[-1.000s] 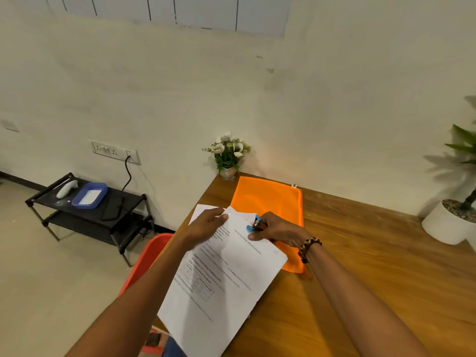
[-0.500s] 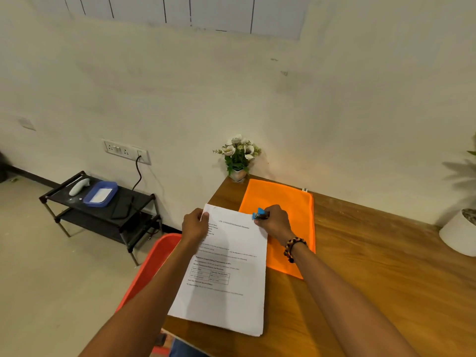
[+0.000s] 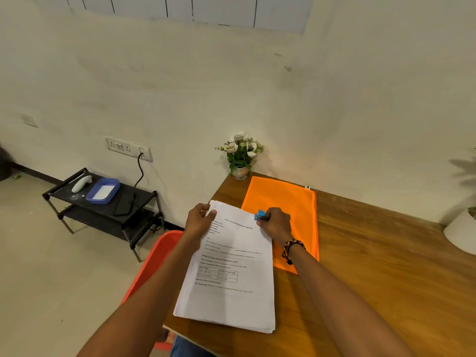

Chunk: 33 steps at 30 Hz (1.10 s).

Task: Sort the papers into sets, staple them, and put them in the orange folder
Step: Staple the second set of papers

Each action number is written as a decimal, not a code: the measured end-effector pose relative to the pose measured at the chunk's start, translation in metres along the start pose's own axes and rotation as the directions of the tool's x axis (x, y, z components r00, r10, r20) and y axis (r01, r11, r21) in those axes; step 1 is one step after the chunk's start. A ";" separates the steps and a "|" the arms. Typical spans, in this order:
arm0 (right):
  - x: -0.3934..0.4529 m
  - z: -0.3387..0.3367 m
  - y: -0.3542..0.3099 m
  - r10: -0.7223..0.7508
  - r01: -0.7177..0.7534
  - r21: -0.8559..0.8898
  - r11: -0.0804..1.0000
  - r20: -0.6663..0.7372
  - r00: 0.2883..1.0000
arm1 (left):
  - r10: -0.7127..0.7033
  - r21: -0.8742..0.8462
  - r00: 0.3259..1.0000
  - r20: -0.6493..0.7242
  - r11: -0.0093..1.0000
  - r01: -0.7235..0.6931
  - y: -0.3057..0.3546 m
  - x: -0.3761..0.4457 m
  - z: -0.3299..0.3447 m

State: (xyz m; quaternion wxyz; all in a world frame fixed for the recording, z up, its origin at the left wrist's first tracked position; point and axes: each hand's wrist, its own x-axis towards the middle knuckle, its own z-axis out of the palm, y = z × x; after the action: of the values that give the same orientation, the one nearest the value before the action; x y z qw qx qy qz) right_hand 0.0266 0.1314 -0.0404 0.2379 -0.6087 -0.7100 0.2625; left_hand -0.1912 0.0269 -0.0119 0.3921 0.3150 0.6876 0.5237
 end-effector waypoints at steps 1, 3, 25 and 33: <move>-0.001 -0.002 0.000 0.000 0.000 0.025 1.000 0.000 1.000 | 0.025 -0.013 1.000 0.009 1.000 -0.025 0.000 -0.002 0.000; -0.005 -0.007 0.002 0.026 -0.024 0.125 0.992 -0.012 1.000 | 0.070 -0.029 0.997 0.014 0.997 -0.070 0.002 -0.007 -0.001; -0.109 -0.148 0.067 0.190 -0.219 0.911 0.348 0.160 0.969 | 0.021 -0.462 0.900 0.436 0.863 0.203 0.031 -0.061 0.102; -0.151 -0.222 0.157 0.403 -0.242 0.886 0.396 0.069 0.912 | 0.005 -0.250 0.692 0.722 0.934 0.255 0.035 -0.116 0.218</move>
State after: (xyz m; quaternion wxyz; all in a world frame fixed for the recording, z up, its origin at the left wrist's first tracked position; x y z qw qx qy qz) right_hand 0.3108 0.0191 0.0192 0.5158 -0.5421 -0.3189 0.5816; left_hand 0.0560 0.0409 0.0154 0.7094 0.3739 0.4042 0.4401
